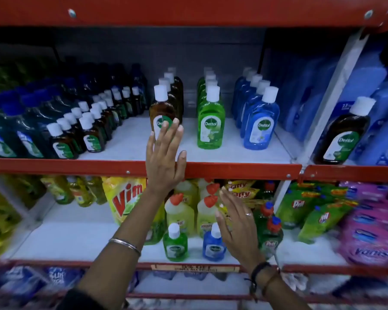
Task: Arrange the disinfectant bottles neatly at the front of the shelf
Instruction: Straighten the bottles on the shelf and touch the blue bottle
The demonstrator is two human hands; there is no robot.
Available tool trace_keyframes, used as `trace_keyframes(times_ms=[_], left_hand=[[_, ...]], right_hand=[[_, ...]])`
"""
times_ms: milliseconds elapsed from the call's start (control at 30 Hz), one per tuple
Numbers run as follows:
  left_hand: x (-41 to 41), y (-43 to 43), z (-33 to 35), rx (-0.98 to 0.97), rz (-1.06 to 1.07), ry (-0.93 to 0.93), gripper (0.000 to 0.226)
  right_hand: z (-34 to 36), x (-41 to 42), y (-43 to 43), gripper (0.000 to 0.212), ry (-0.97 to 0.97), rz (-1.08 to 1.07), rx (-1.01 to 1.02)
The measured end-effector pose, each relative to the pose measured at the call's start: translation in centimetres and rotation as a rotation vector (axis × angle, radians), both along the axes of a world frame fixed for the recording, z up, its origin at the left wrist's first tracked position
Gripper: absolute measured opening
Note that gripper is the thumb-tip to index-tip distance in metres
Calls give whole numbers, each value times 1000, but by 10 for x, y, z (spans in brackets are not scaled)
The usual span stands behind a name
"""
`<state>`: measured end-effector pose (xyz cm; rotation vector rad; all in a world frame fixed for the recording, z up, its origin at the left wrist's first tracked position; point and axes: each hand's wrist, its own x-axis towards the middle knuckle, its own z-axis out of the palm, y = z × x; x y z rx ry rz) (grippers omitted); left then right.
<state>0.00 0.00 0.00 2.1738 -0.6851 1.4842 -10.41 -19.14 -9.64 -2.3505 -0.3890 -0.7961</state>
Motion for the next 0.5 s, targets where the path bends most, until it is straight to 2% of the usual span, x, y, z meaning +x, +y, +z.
trace_keyframes(times_ms=[133,300,433,500], left_hand=[[19,14,-10,3,128,129,49],[36,15,-20,103,307,85,51],[37,14,-21,96,341,44,51],[36,14,-21,98,338,44,50]], right_hand=[[-40,-3,-9,53,266,43,-18],[-75,2,-22,68,554,124,75],[-80,7,-23,41,679,170,230],[-74,9,-22,35,690,190,296]])
